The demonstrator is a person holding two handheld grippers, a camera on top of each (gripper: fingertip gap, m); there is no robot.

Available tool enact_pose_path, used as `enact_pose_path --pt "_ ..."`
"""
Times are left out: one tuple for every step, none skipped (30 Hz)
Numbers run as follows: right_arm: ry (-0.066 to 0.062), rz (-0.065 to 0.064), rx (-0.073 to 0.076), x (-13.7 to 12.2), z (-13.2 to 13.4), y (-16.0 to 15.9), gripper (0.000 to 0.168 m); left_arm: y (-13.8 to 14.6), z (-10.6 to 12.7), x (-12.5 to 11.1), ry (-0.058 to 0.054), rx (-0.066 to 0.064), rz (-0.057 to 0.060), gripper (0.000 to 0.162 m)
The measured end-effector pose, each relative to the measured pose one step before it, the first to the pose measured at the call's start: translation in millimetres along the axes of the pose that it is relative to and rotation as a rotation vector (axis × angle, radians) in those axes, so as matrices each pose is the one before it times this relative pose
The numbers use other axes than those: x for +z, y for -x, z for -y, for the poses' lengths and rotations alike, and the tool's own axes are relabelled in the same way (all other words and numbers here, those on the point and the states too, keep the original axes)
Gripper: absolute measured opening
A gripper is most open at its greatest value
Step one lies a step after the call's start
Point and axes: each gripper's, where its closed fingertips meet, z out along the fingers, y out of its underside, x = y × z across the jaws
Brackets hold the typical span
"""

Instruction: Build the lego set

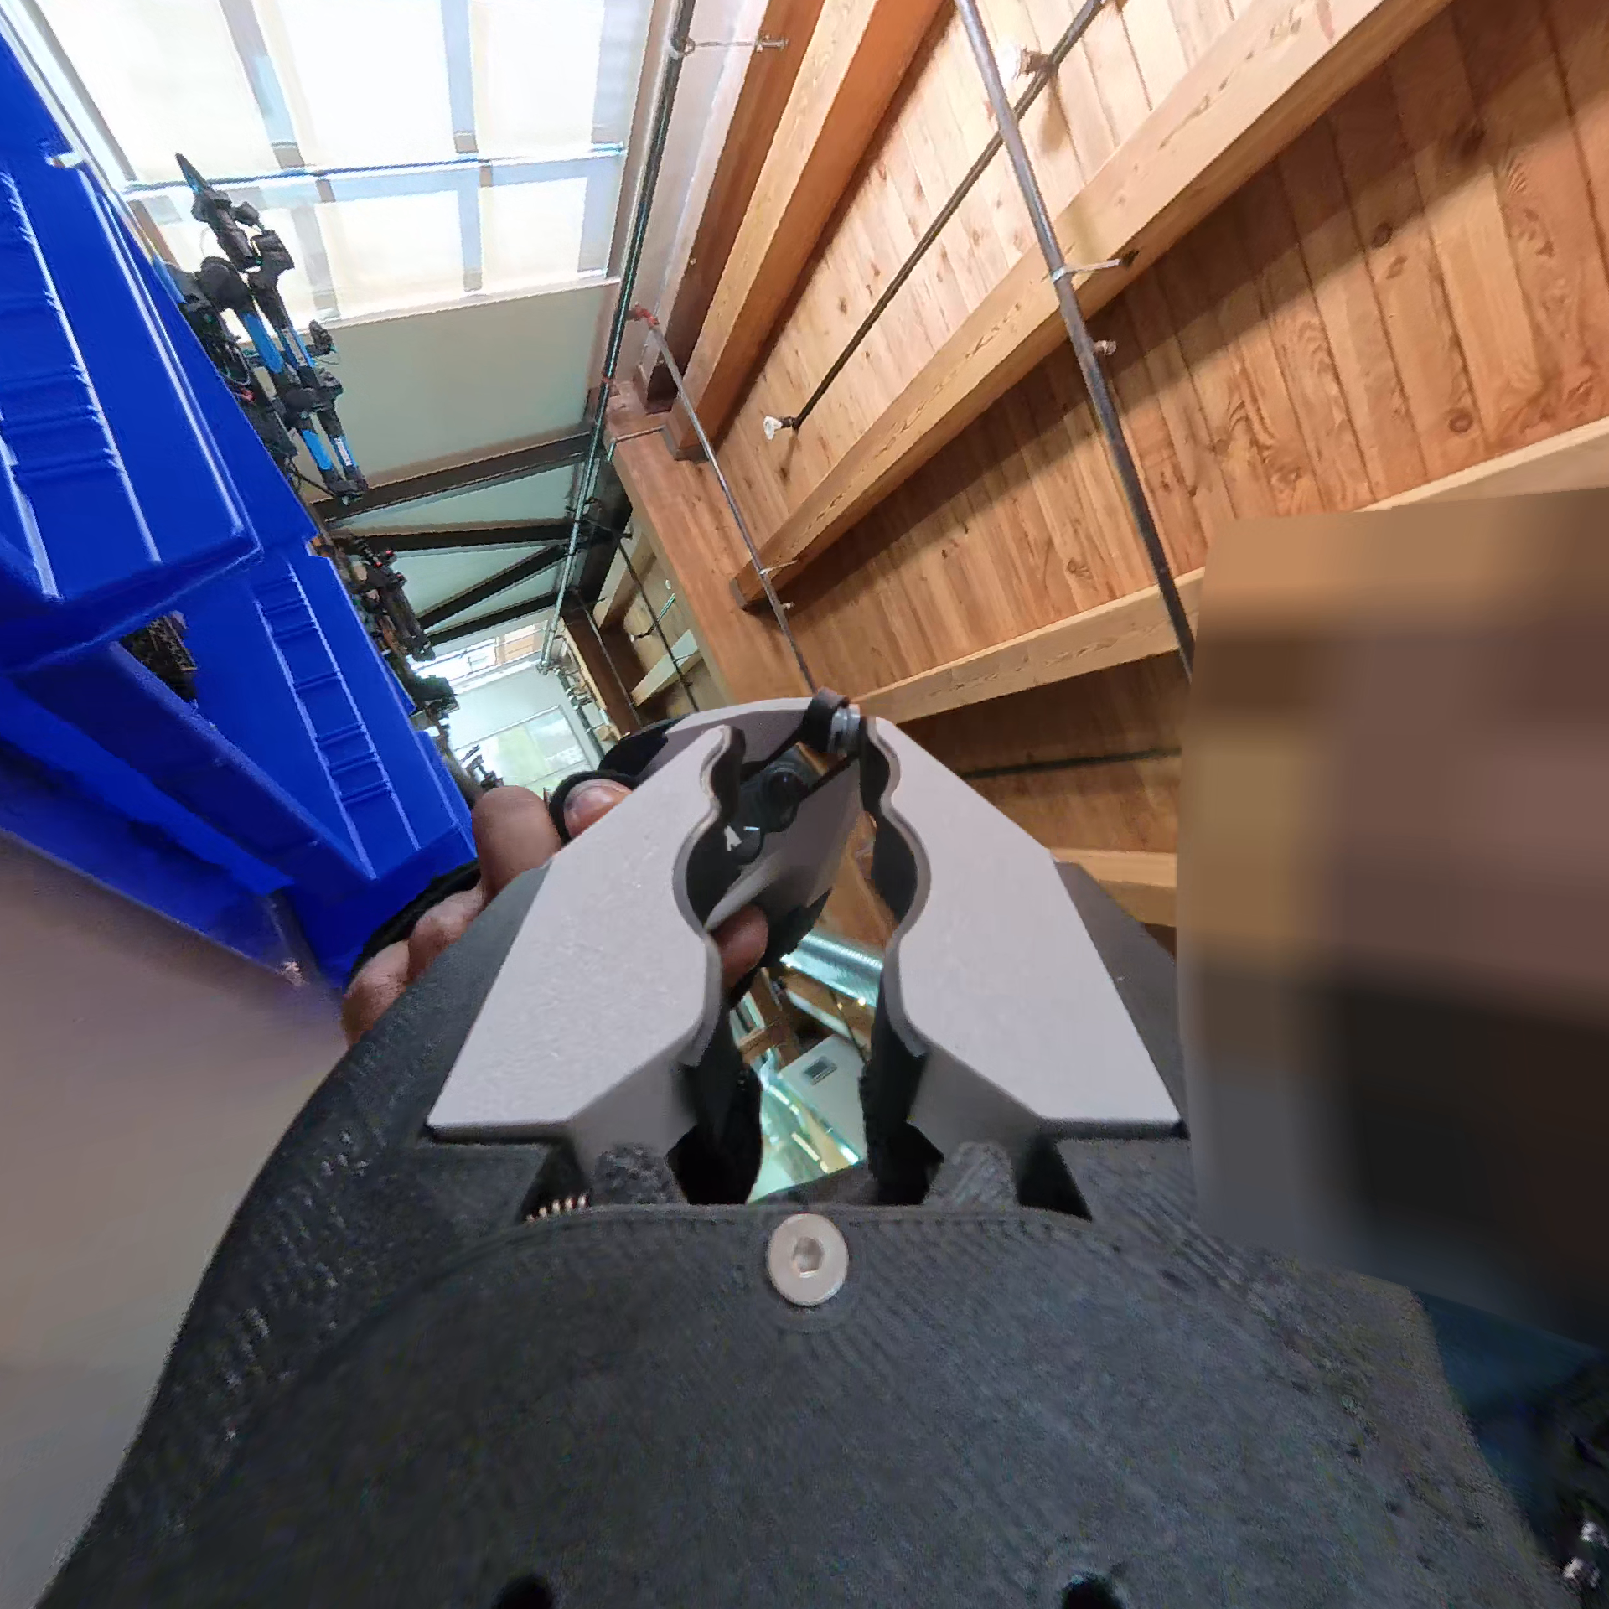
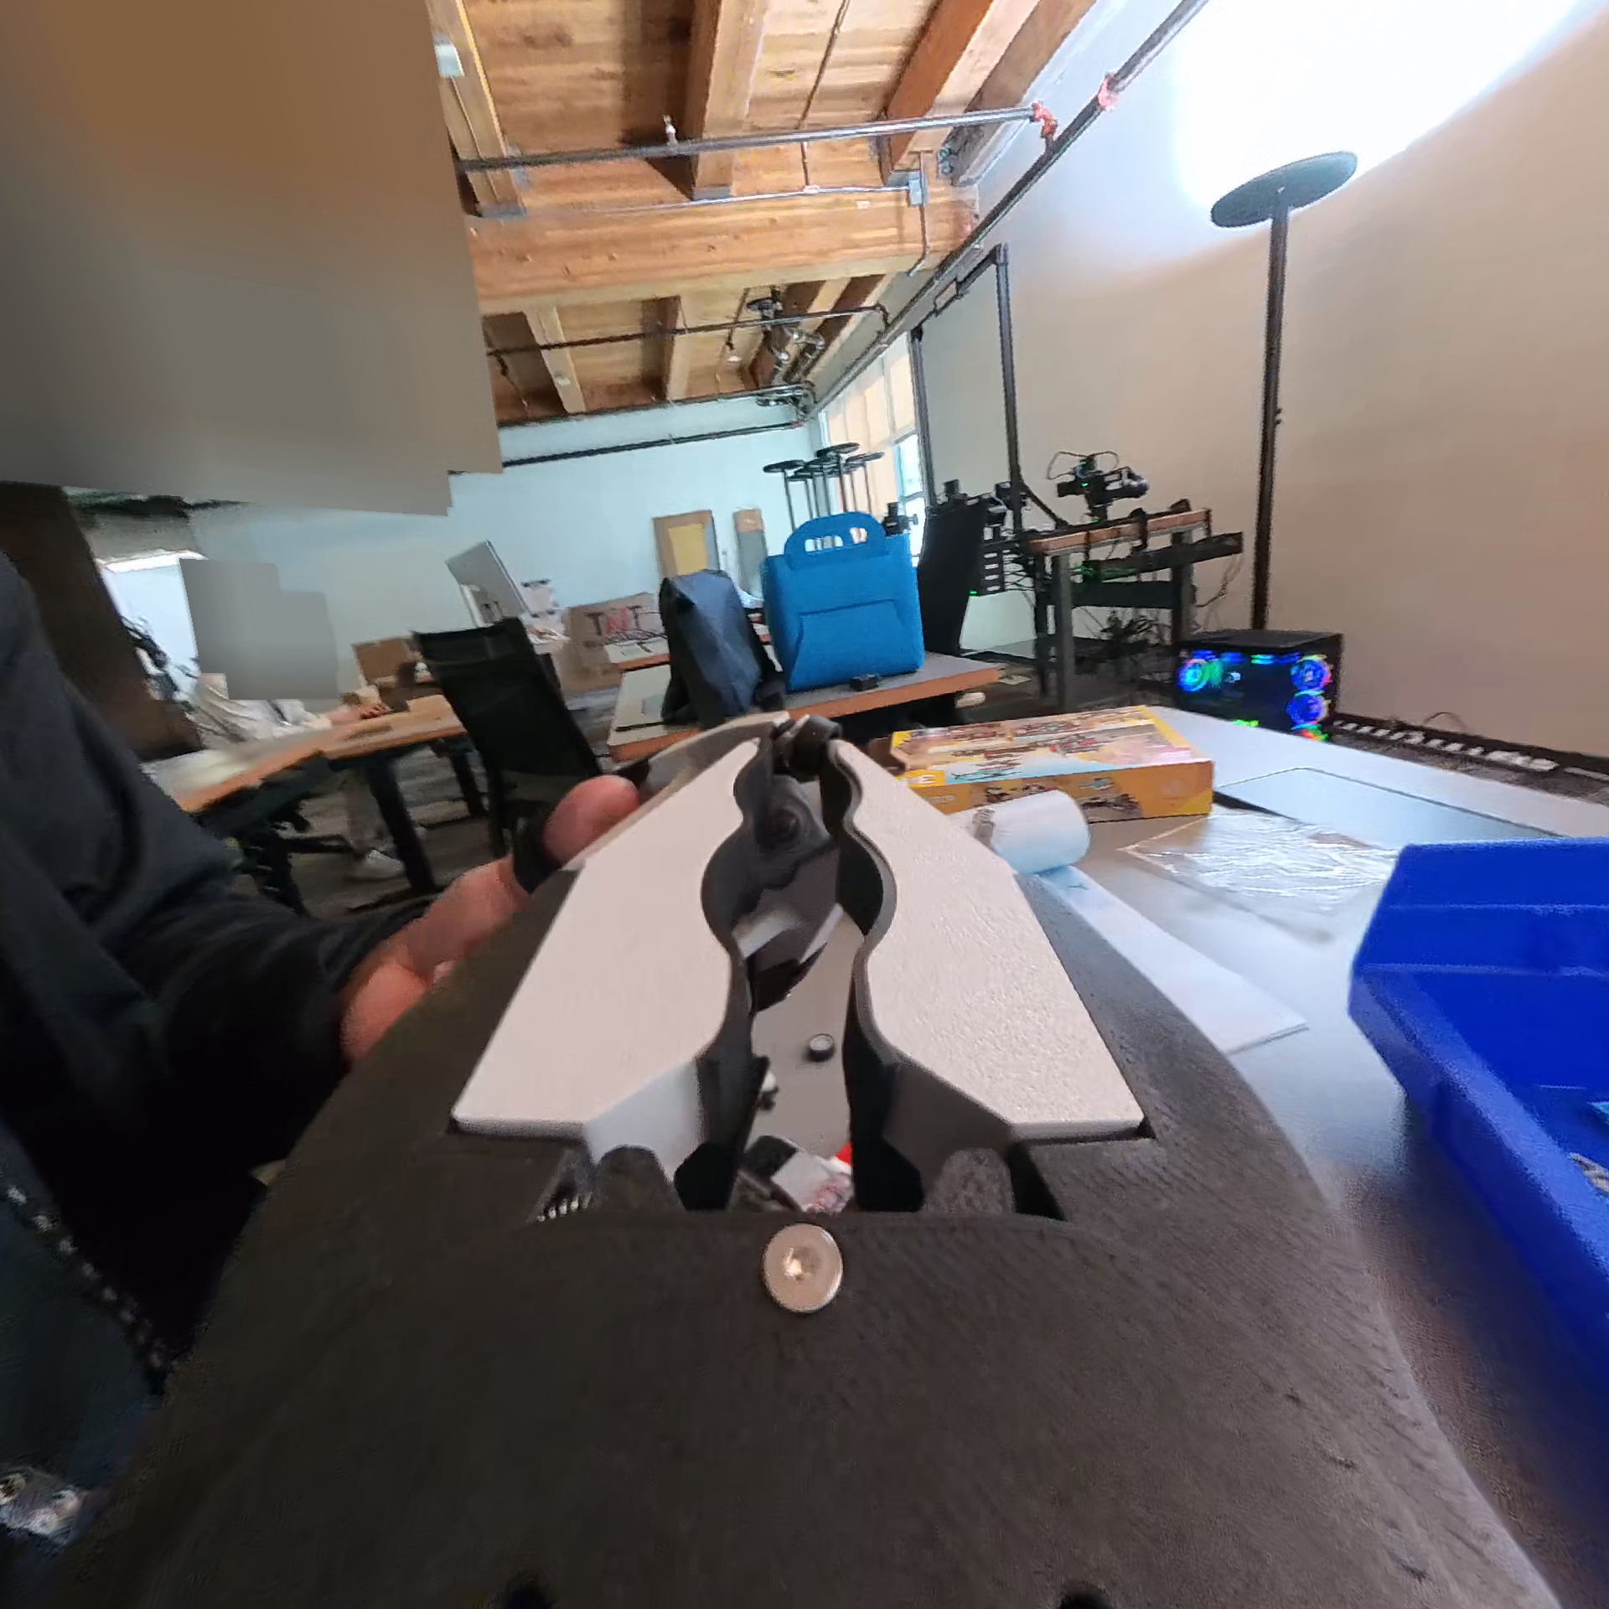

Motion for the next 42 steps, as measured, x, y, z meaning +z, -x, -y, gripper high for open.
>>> enact_pose_path --pt "-0.0007 0.0105 0.0126 -0.16 0.43 0.69 0.009 -1.29 -0.25 0.08 0.0144 0.0161 0.0037 0.027" --pt "0.0016 0.0063 0.0081 -0.01 0.22 0.57 0.009 -1.30 0.31 0.06 0.0113 0.0180 0.0043 0.027" --pt "0.0072 0.0042 0.0088 0.18 -0.66 0.11 0.009 -0.83 0.86 -0.32 0.0071 0.0188 0.0059 0.027" --pt "0.0092 0.0069 0.0101 0.32 -0.76 0.49 0.009 -0.36 1.21 -0.64 0.0055 0.0188 0.0082 0.027" --pt "0.0090 0.0118 0.0117 0.24 -0.35 1.18 0.009 -0.38 1.56 -0.91 0.0054 0.0216 0.0078 0.028" --pt "0.0111 0.0191 0.0163 0.27 -0.34 2.00 0.009 -0.73 2.07 -1.05 0.0062 0.0262 0.0067 0.029" --pt "0.0119 0.0230 0.0218 0.07 -0.12 2.31 0.009 -1.84 1.81 -0.97 0.0114 0.0326 0.0033 0.030" --pt "0.0150 0.0244 0.0281 -0.06 -0.27 2.42 0.009 -3.04 0.58 -0.71 0.0228 0.0411 -0.0012 0.030" --pt "0.0173 0.0251 0.0312 -0.14 -0.84 2.43 0.009 -3.48 -1.14 -0.35 0.0358 0.0492 -0.0021 0.031" --pt "0.0198 0.0272 0.0321 -0.24 -1.52 2.75 0.009 -3.05 -2.62 -0.17 0.0447 0.0530 0.0003 0.033" --pt "0.0195 0.0264 0.0309 -0.16 -1.87 2.76 0.009 -2.23 -3.99 0.02 0.0501 0.0503 0.0019 0.035" --pt "0.0147 0.0218 0.0251 -0.27 -1.62 2.42 0.009 -2.27 -4.85 0.00 0.0515 0.0412 -0.0017 0.035" --pt "0.0145 0.0200 0.0221 -0.07 -1.78 2.22 0.009 -2.94 -4.70 -0.18 0.0456 0.0288 -0.0100 0.035" --pt "0.0174 0.0147 0.0192 0.06 -2.31 1.55 0.009 -3.56 -4.14 -0.12 0.0368 0.0175 -0.0158 0.035" --pt "0.0142 0.0095 0.0114 0.04 -1.83 1.10 0.009 -3.05 -3.07 -0.29 0.0279 0.0107 -0.0143 0.035" --pt "0.0096 0.0137 0.0080 0.04 -1.20 1.93 0.008 -2.06 -1.80 -0.55 0.0174 0.0094 -0.0093 0.033" --pt "0.0065 0.0130 0.0077 0.16 -0.74 2.04 0.008 -1.17 -1.13 -0.75 0.0115 0.0079 -0.0062 0.032" --pt "0.0073 0.0085 0.0055 0.40 -0.88 1.46 0.008 -0.63 -0.95 -0.65 0.0091 0.0041 -0.0034 0.030" --pt "0.0072 0.0047 0.0026 0.63 -0.82 1.07 0.008 0.08 -0.68 -0.49 0.0055 0.0012 -0.0004 0.027" --pt "0.0063 0.0037 0.0005 0.49 -0.74 0.96 0.008 0.29 -0.47 -0.43 0.0030 -0.0003 0.0000 0.025" --pt "0.0030 0.0038 -0.0004 0.25 -0.08 1.09 0.008 0.07 -0.53 -0.20 0.0016 -0.0011 -0.0019 0.023" --pt "0.0035 0.0064 0.0018 0.20 -0.12 1.30 0.008 -0.21 -0.44 0.09 0.0012 -0.0010 -0.0030 0.021" --pt "0.0018 0.0054 0.0007 -0.05 0.30 1.27 0.008 -0.36 -0.41 0.19 0.0015 0.0004 -0.0023 0.019" --pt "0.0018 0.0047 -0.0013 -0.04 0.23 1.21 0.008 0.04 -0.43 0.18 0.0011 0.0004 0.0001 0.015" --pt "0.0021 0.0023 -0.0025 0.03 0.13 0.87 0.008 0.02 -0.23 0.20 -0.0003 -0.0014 -0.0011 0.015" --pt "-0.0003 -0.0021 -0.0049 -0.09 0.46 0.21 0.007 -0.21 0.14 0.15 -0.0028 -0.0049 -0.0037 0.014" --pt "-0.0023 -0.0035 -0.0062 -0.07 0.62 -0.03 0.007 -0.15 0.39 -0.04 -0.0046 -0.0051 -0.0030 0.013" --pt "-0.0028 -0.0045 -0.0046 -0.17 0.56 -0.45 0.007 0.25 0.44 0.06 -0.0054 -0.0020 -0.0002 0.013" --pt "-0.0040 -0.0064 -0.0042 -0.19 0.77 -0.78 0.006 0.47 0.71 0.13 -0.0067 -0.0008 0.0024 0.013" --pt "-0.0054 -0.0044 -0.0035 -0.09 0.94 -0.36 0.006 0.23 0.93 0.29 -0.0078 -0.0004 0.0019 0.013" --pt "-0.0079 -0.0030 -0.0033 0.08 1.29 -0.15 0.006 0.02 0.98 0.33 -0.0090 0.0016 0.0016 0.013" --pt "-0.0097 -0.0033 -0.0036 0.10 1.49 -0.02 0.006 -0.02 1.19 0.49 -0.0108 0.0049 0.0033 0.013" --pt "-0.0119 -0.0043 -0.0039 0.15 1.81 -0.19 0.006 -0.02 1.56 0.64 -0.0137 0.0064 0.0042 0.013" --pt "-0.0145 -0.0044 -0.0029 0.31 2.03 0.02 0.005 -0.28 1.71 0.71 -0.0171 0.0044 0.0021 0.013" --pt "-0.0172 -0.0048 -0.0031 0.40 2.46 0.17 0.005 -0.46 2.06 0.79 -0.0209 0.0020 -0.0002 0.013" --pt "-0.0206 -0.0085 -0.0055 0.76 2.61 0.00 0.005 -0.53 2.58 0.82 -0.0255 0.0016 -0.0006 0.013" --pt "-0.0233 -0.0116 -0.0048 0.72 2.55 -0.49 0.005 -0.32 2.68 0.81 -0.0297 -0.0005 0.0004 0.012" --pt "-0.0236 -0.0151 -0.0035 0.76 2.44 -1.06 0.005 0.07 2.75 0.74 -0.0320 -0.0048 0.0013 0.012" --pt "-0.0206 -0.0159 -0.0075 0.58 1.94 -0.96 0.005 0.32 2.43 0.82 -0.0322 -0.0088 0.0014 0.011" --pt "-0.0158 -0.0198 -0.0135 0.44 1.57 -1.36 0.005 0.85 2.06 0.62 -0.0318 -0.0121 0.0030 0.011" --pt "-0.0102 -0.0220 -0.0204 0.29 0.92 -1.65 0.005 1.12 1.78 0.66 -0.0311 -0.0143 0.0043 0.011" --pt "-0.0080 -0.0208 -0.0243 0.19 0.89 -1.24 0.005 0.82 1.47 0.70 -0.0302 -0.0141 0.0033 0.011"
